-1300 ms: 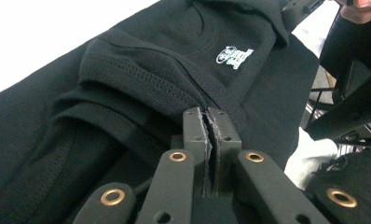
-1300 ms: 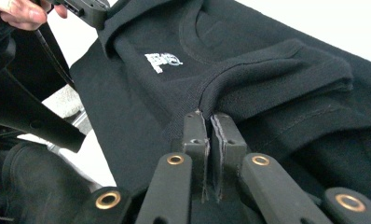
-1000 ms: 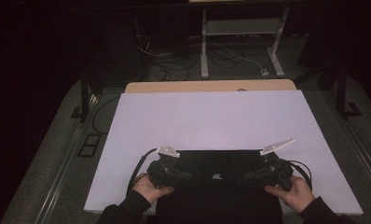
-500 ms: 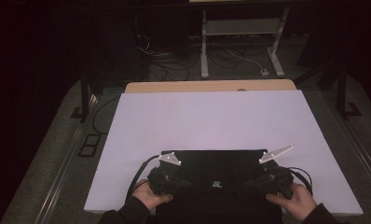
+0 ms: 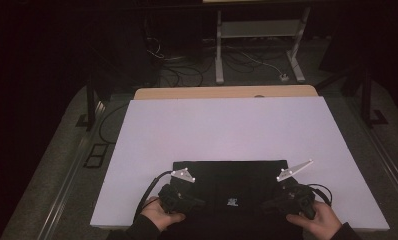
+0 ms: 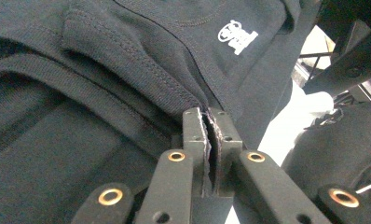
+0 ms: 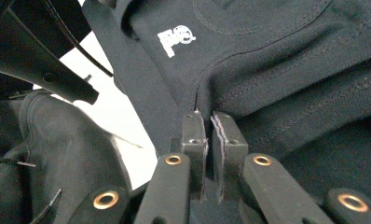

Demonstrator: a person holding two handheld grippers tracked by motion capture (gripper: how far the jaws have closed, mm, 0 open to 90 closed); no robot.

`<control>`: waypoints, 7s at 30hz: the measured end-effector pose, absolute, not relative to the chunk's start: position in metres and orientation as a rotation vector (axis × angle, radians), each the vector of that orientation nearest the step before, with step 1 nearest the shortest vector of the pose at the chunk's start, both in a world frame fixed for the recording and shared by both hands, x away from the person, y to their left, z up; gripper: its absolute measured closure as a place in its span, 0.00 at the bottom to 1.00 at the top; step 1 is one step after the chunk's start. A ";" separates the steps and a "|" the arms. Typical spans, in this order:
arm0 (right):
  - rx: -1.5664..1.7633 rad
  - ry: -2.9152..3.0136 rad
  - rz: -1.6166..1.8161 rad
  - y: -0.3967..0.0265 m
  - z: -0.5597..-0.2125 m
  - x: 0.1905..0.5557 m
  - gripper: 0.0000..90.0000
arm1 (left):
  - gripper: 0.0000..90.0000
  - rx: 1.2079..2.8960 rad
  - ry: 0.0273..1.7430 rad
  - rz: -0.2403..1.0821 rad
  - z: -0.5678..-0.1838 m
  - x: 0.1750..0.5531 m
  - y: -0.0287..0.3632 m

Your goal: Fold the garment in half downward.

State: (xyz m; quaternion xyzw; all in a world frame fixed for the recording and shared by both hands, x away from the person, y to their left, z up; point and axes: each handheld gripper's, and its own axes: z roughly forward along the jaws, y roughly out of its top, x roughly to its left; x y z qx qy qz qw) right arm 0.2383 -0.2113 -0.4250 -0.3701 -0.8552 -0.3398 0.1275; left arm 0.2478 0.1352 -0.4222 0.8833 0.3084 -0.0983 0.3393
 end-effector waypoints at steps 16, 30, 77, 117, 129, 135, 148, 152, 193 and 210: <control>-1.100 -2.483 -1.041 -0.217 -0.411 0.228 0.73 | 0.58 2.314 0.741 -0.121 -0.410 0.239 0.135; -1.106 -2.559 -1.118 -0.222 -0.390 0.228 0.40 | 0.24 2.321 0.744 -0.045 -0.401 0.239 0.134; -1.269 -2.641 -1.154 -0.268 -0.352 0.286 0.00 | 0.00 2.205 0.753 -0.004 -0.373 0.290 0.169; -1.396 -2.569 -1.197 -0.277 -0.390 0.336 0.00 | 0.00 2.113 0.861 -0.031 -0.395 0.344 0.195; -1.377 -2.576 -1.204 -0.280 -0.402 0.342 0.00 | 0.00 2.140 0.847 -0.048 -0.404 0.352 0.202; -1.365 -2.577 -1.208 -0.282 -0.412 0.345 0.00 | 0.00 2.173 0.855 -0.049 -0.412 0.356 0.205; -1.337 -2.582 -1.167 -0.285 -0.424 0.349 0.06 | 0.00 2.173 0.922 -0.138 -0.428 0.367 0.213; -1.322 -2.587 -1.149 -0.288 -0.429 0.350 0.14 | 0.02 2.189 0.917 -0.121 -0.429 0.367 0.214; -1.427 -2.595 -1.080 -0.292 -0.443 0.354 0.76 | 0.75 2.284 0.896 0.077 -0.437 0.361 0.202; -1.412 -2.579 -1.049 -0.289 -0.443 0.352 0.95 | 0.95 2.323 0.875 0.066 -0.435 0.359 0.198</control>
